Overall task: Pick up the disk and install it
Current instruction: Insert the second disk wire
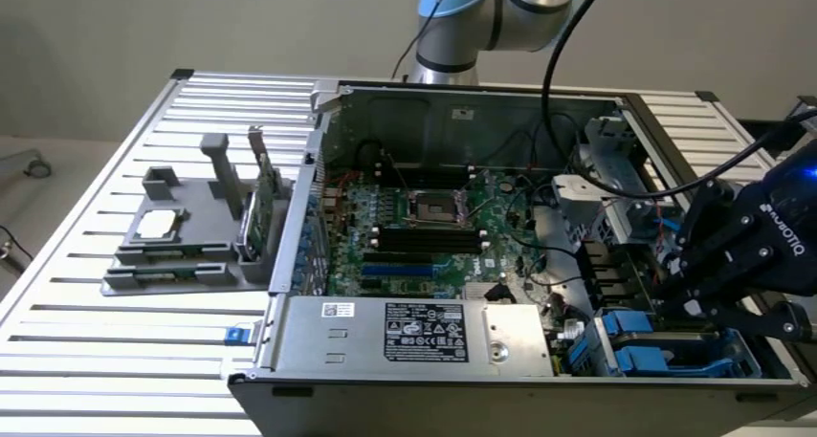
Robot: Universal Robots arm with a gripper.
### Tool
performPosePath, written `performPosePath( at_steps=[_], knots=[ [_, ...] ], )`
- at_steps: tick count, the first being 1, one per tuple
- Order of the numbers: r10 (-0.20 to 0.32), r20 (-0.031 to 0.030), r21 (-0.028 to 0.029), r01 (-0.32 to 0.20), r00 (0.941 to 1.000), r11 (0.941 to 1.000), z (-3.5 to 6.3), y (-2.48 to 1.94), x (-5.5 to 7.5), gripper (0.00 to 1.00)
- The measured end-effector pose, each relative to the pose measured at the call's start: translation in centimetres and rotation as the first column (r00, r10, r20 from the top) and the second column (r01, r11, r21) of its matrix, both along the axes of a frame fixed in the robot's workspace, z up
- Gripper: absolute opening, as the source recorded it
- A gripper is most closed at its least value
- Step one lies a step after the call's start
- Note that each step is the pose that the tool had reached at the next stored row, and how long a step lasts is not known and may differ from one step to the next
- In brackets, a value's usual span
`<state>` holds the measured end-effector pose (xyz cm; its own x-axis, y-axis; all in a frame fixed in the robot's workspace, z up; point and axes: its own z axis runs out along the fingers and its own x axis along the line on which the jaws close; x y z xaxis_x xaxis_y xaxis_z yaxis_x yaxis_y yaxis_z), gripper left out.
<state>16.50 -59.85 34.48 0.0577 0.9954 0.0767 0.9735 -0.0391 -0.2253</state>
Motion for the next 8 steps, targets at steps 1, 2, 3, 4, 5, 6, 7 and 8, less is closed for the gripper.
performPosePath(
  at_steps=[1, 2, 3, 4, 5, 6, 7, 8],
  knots=[
    [0.0, 0.0, 0.0004, 0.0, 1.0, 1.0, 0.08, 0.0, -0.2, 0.24],
    [0.0, 0.0, 0.0008, 0.0, 1.0, 1.0, 0.17, 0.0, -0.4, 0.24],
    [0.0, 0.0, 0.0011, 0.0, 1.0, 1.0, 0.25, 0.0, -0.7, 0.24],
    [0.0, 0.0, 0.0012, 0.0, 1.0, 1.0, 0.34, 0.0, -0.9, 0.24],
    [0.0, 0.0, 0.0015, 0.0, 1.0, 1.0, 0.43, 0.0, -1.1, 0.24],
    [0.0, 0.0, 0.0015, 0.0, 1.0, 1.0, 0.51, 0.0, -1.3, 0.24],
    [0.0, 0.0, 0.0015, 0.0, 1.0, 1.0, 0.61, -0.01, -1.5, 0.15],
    [0.0, 0.0, 0.0017, 0.0, 1.0, 1.0, 0.7, -0.01, -1.7, 0.15]
  ],
)
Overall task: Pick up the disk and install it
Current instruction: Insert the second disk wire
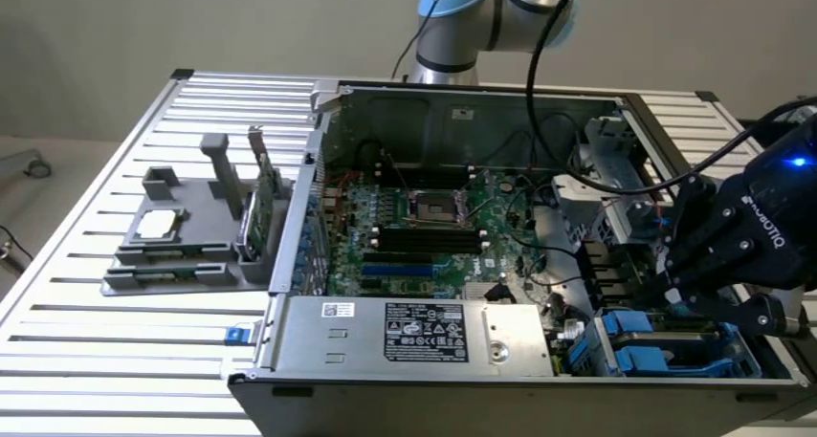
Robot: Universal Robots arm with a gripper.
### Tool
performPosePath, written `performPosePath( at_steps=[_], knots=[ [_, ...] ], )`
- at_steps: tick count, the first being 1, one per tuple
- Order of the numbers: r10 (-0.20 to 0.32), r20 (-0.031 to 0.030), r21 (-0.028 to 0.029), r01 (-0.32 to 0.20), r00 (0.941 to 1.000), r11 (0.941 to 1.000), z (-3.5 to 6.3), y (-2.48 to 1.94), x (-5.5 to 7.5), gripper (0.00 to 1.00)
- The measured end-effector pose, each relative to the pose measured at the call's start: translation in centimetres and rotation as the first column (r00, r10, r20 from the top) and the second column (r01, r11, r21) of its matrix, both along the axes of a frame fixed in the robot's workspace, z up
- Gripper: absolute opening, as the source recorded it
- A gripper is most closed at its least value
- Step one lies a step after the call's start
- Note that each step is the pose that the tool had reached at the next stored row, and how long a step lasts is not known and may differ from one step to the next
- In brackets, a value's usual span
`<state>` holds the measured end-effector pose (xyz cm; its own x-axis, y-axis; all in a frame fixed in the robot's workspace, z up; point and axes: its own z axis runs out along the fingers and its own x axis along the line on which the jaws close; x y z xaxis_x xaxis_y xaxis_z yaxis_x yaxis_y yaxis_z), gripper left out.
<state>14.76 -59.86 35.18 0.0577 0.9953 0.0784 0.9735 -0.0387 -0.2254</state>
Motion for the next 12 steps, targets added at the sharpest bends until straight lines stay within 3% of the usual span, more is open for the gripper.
performPosePath(
  at_steps=[1, 8, 12],
  knots=[
    [0.0, 0.0, 0.0, 0.0, 1.0, 1.0, 0.11, 0.0, -0.2, 0.11],
    [0.0, 0.0, 0.0013, 0.0, 1.0, 1.0, 0.53, 0.02, -1.8, 0.11],
    [0.0, 0.0, 0.0011, 0.0, 1.0, 1.0, 0.53, 0.01, -1.8, 0.11]
  ],
)
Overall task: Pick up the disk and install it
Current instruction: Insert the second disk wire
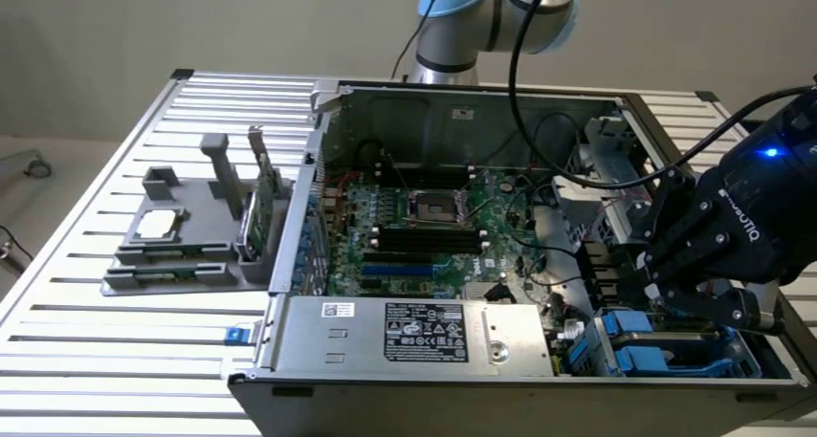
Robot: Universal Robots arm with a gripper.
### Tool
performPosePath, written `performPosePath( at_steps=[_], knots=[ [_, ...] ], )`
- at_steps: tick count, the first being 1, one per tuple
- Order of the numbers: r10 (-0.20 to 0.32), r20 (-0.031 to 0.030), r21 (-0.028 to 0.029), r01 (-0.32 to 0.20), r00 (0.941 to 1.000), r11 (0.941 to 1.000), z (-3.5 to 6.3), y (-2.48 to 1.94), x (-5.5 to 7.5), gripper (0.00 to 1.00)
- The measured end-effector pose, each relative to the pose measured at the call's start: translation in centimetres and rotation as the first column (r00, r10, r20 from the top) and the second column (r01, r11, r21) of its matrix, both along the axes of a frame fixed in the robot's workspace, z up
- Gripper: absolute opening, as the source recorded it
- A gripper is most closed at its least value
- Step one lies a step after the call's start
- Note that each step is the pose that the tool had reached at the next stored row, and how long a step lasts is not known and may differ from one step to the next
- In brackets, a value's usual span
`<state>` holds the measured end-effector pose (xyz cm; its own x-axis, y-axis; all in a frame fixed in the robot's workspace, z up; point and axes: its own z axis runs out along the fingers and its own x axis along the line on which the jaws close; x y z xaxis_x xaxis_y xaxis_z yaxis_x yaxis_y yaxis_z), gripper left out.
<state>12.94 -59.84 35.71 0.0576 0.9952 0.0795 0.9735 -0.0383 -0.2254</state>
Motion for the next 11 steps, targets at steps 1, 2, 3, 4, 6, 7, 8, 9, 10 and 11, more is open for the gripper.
performPosePath(
  at_steps=[1, 2, 3, 4, 6, 7, 8, 9, 10, 11],
  knots=[
    [0.0, 0.0, 0.0, 0.0, 1.0, 1.0, 0.0, 0.0, 0.0, 0.11],
    [0.0, 0.0, 0.0, 0.0, 1.0, 1.0, 0.0, 0.0, 0.0, 0.11],
    [0.0, 0.0, 0.0, 0.0, 1.0, 1.0, 0.0, 0.0, 0.0, 0.11],
    [0.0, 0.0, -0.0001, 0.0, 1.0, 1.0, 0.0, 0.0, 0.0, 0.11],
    [0.0, 0.0, -0.0001, 0.0, 1.0, 1.0, 0.0, 0.0, 0.0, 0.11],
    [0.0, 0.0, 0.0, 0.0, 1.0, 1.0, 0.0, 0.0, 0.0, 0.11],
    [0.0, 0.0, -0.0001, 0.0, 1.0, 1.0, 0.0, 0.0, -0.01, 0.11],
    [0.0, 0.0, -0.0001, 0.0, 1.0, 1.0, 0.0, 0.0, 0.0, 0.11],
    [0.0, 0.0, 0.0, 0.0, 1.0, 1.0, 0.0, 0.0, 0.0, 0.11],
    [0.0, 0.0, 0.0, 0.0, 1.0, 1.0, 0.0, 0.0, 0.0, 0.11]
  ],
)
